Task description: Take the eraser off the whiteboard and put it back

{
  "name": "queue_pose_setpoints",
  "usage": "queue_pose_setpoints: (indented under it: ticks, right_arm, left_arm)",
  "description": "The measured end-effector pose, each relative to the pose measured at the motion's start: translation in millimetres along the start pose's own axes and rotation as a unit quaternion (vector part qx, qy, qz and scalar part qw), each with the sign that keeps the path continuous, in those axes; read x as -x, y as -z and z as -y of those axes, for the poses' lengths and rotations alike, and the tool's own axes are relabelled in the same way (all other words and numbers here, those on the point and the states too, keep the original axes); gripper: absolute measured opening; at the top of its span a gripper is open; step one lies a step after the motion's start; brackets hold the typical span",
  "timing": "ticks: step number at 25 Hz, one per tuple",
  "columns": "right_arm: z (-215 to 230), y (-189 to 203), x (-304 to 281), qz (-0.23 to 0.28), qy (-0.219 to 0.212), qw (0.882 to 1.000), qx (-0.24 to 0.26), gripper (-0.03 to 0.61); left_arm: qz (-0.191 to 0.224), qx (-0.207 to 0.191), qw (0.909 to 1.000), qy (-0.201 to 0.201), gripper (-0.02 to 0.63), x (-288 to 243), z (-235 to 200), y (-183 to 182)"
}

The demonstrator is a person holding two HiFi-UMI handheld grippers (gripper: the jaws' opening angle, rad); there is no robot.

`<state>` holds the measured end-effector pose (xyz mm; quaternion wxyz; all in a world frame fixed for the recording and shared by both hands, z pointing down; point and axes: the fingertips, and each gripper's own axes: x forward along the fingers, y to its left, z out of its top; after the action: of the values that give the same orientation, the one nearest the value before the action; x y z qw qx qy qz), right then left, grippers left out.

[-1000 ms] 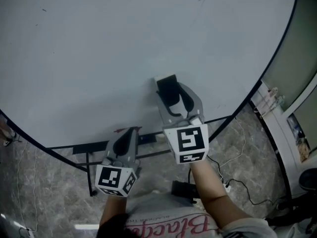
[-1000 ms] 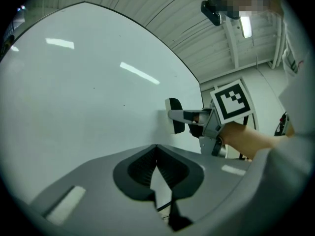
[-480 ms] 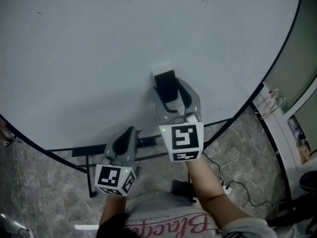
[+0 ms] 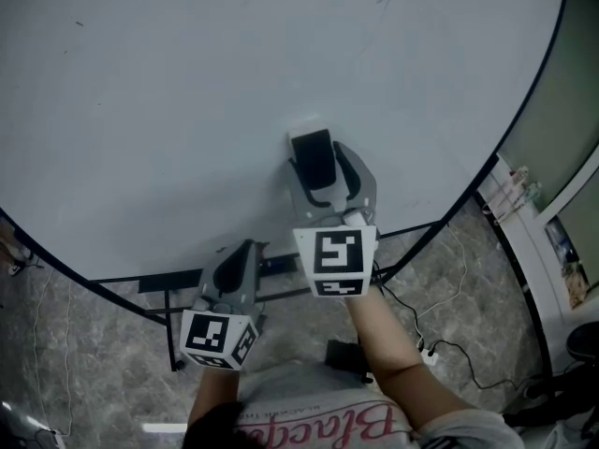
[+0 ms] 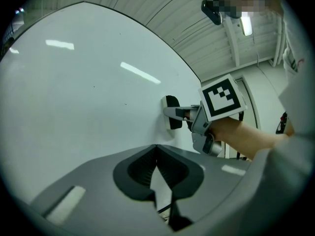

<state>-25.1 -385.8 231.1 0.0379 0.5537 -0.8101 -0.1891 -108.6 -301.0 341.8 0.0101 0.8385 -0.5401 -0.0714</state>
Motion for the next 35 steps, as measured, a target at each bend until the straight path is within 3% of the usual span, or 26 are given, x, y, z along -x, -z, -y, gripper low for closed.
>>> queue_pose_setpoints:
  ticks: [5,10,14,18,20,25,32,35]
  right_arm:
    - [0,-1,5,0.003,0.015,1.000,0.021,0.273]
    - [1,-5,25,0.023,0.017,1.000,0.003,0.276]
    - [-8,-4,51,0.035,-0.007,0.999,-0.017,0.271]
    - [-14,12,79,0.009,-0.023,0.999,-0.037,0.143]
    - [-16,21,90,-0.009,-0.027,0.999,-0.041,0.130]
    - [-17,37,120,-0.040,-0.017,0.998,-0.053,0.024]
    - [-27,44,165,-0.044,-0.054,0.989,-0.133,0.002]
    - [-31,42,178,-0.030,-0.058,0.989,-0.131,0.002]
  left_arm:
    - [0.000,0.000,1.0000,-0.001,0.000,8,2,-1]
    - [-0.001,0.000,1.0000,0.005,0.000,16,7,-1]
    - [-0.003,0.001,0.9999,0.011,0.000,22,13,-1]
    - [-0.005,0.004,0.9998,0.016,0.000,30,19,0]
    - [-0.006,0.005,0.9998,0.021,0.000,34,24,0]
    - [-0.006,0.005,0.9992,0.039,0.000,39,41,0]
    - [-0.003,0.005,0.9982,0.059,0.000,46,61,0]
    - [0.000,0.004,0.9980,0.063,0.000,49,67,-2]
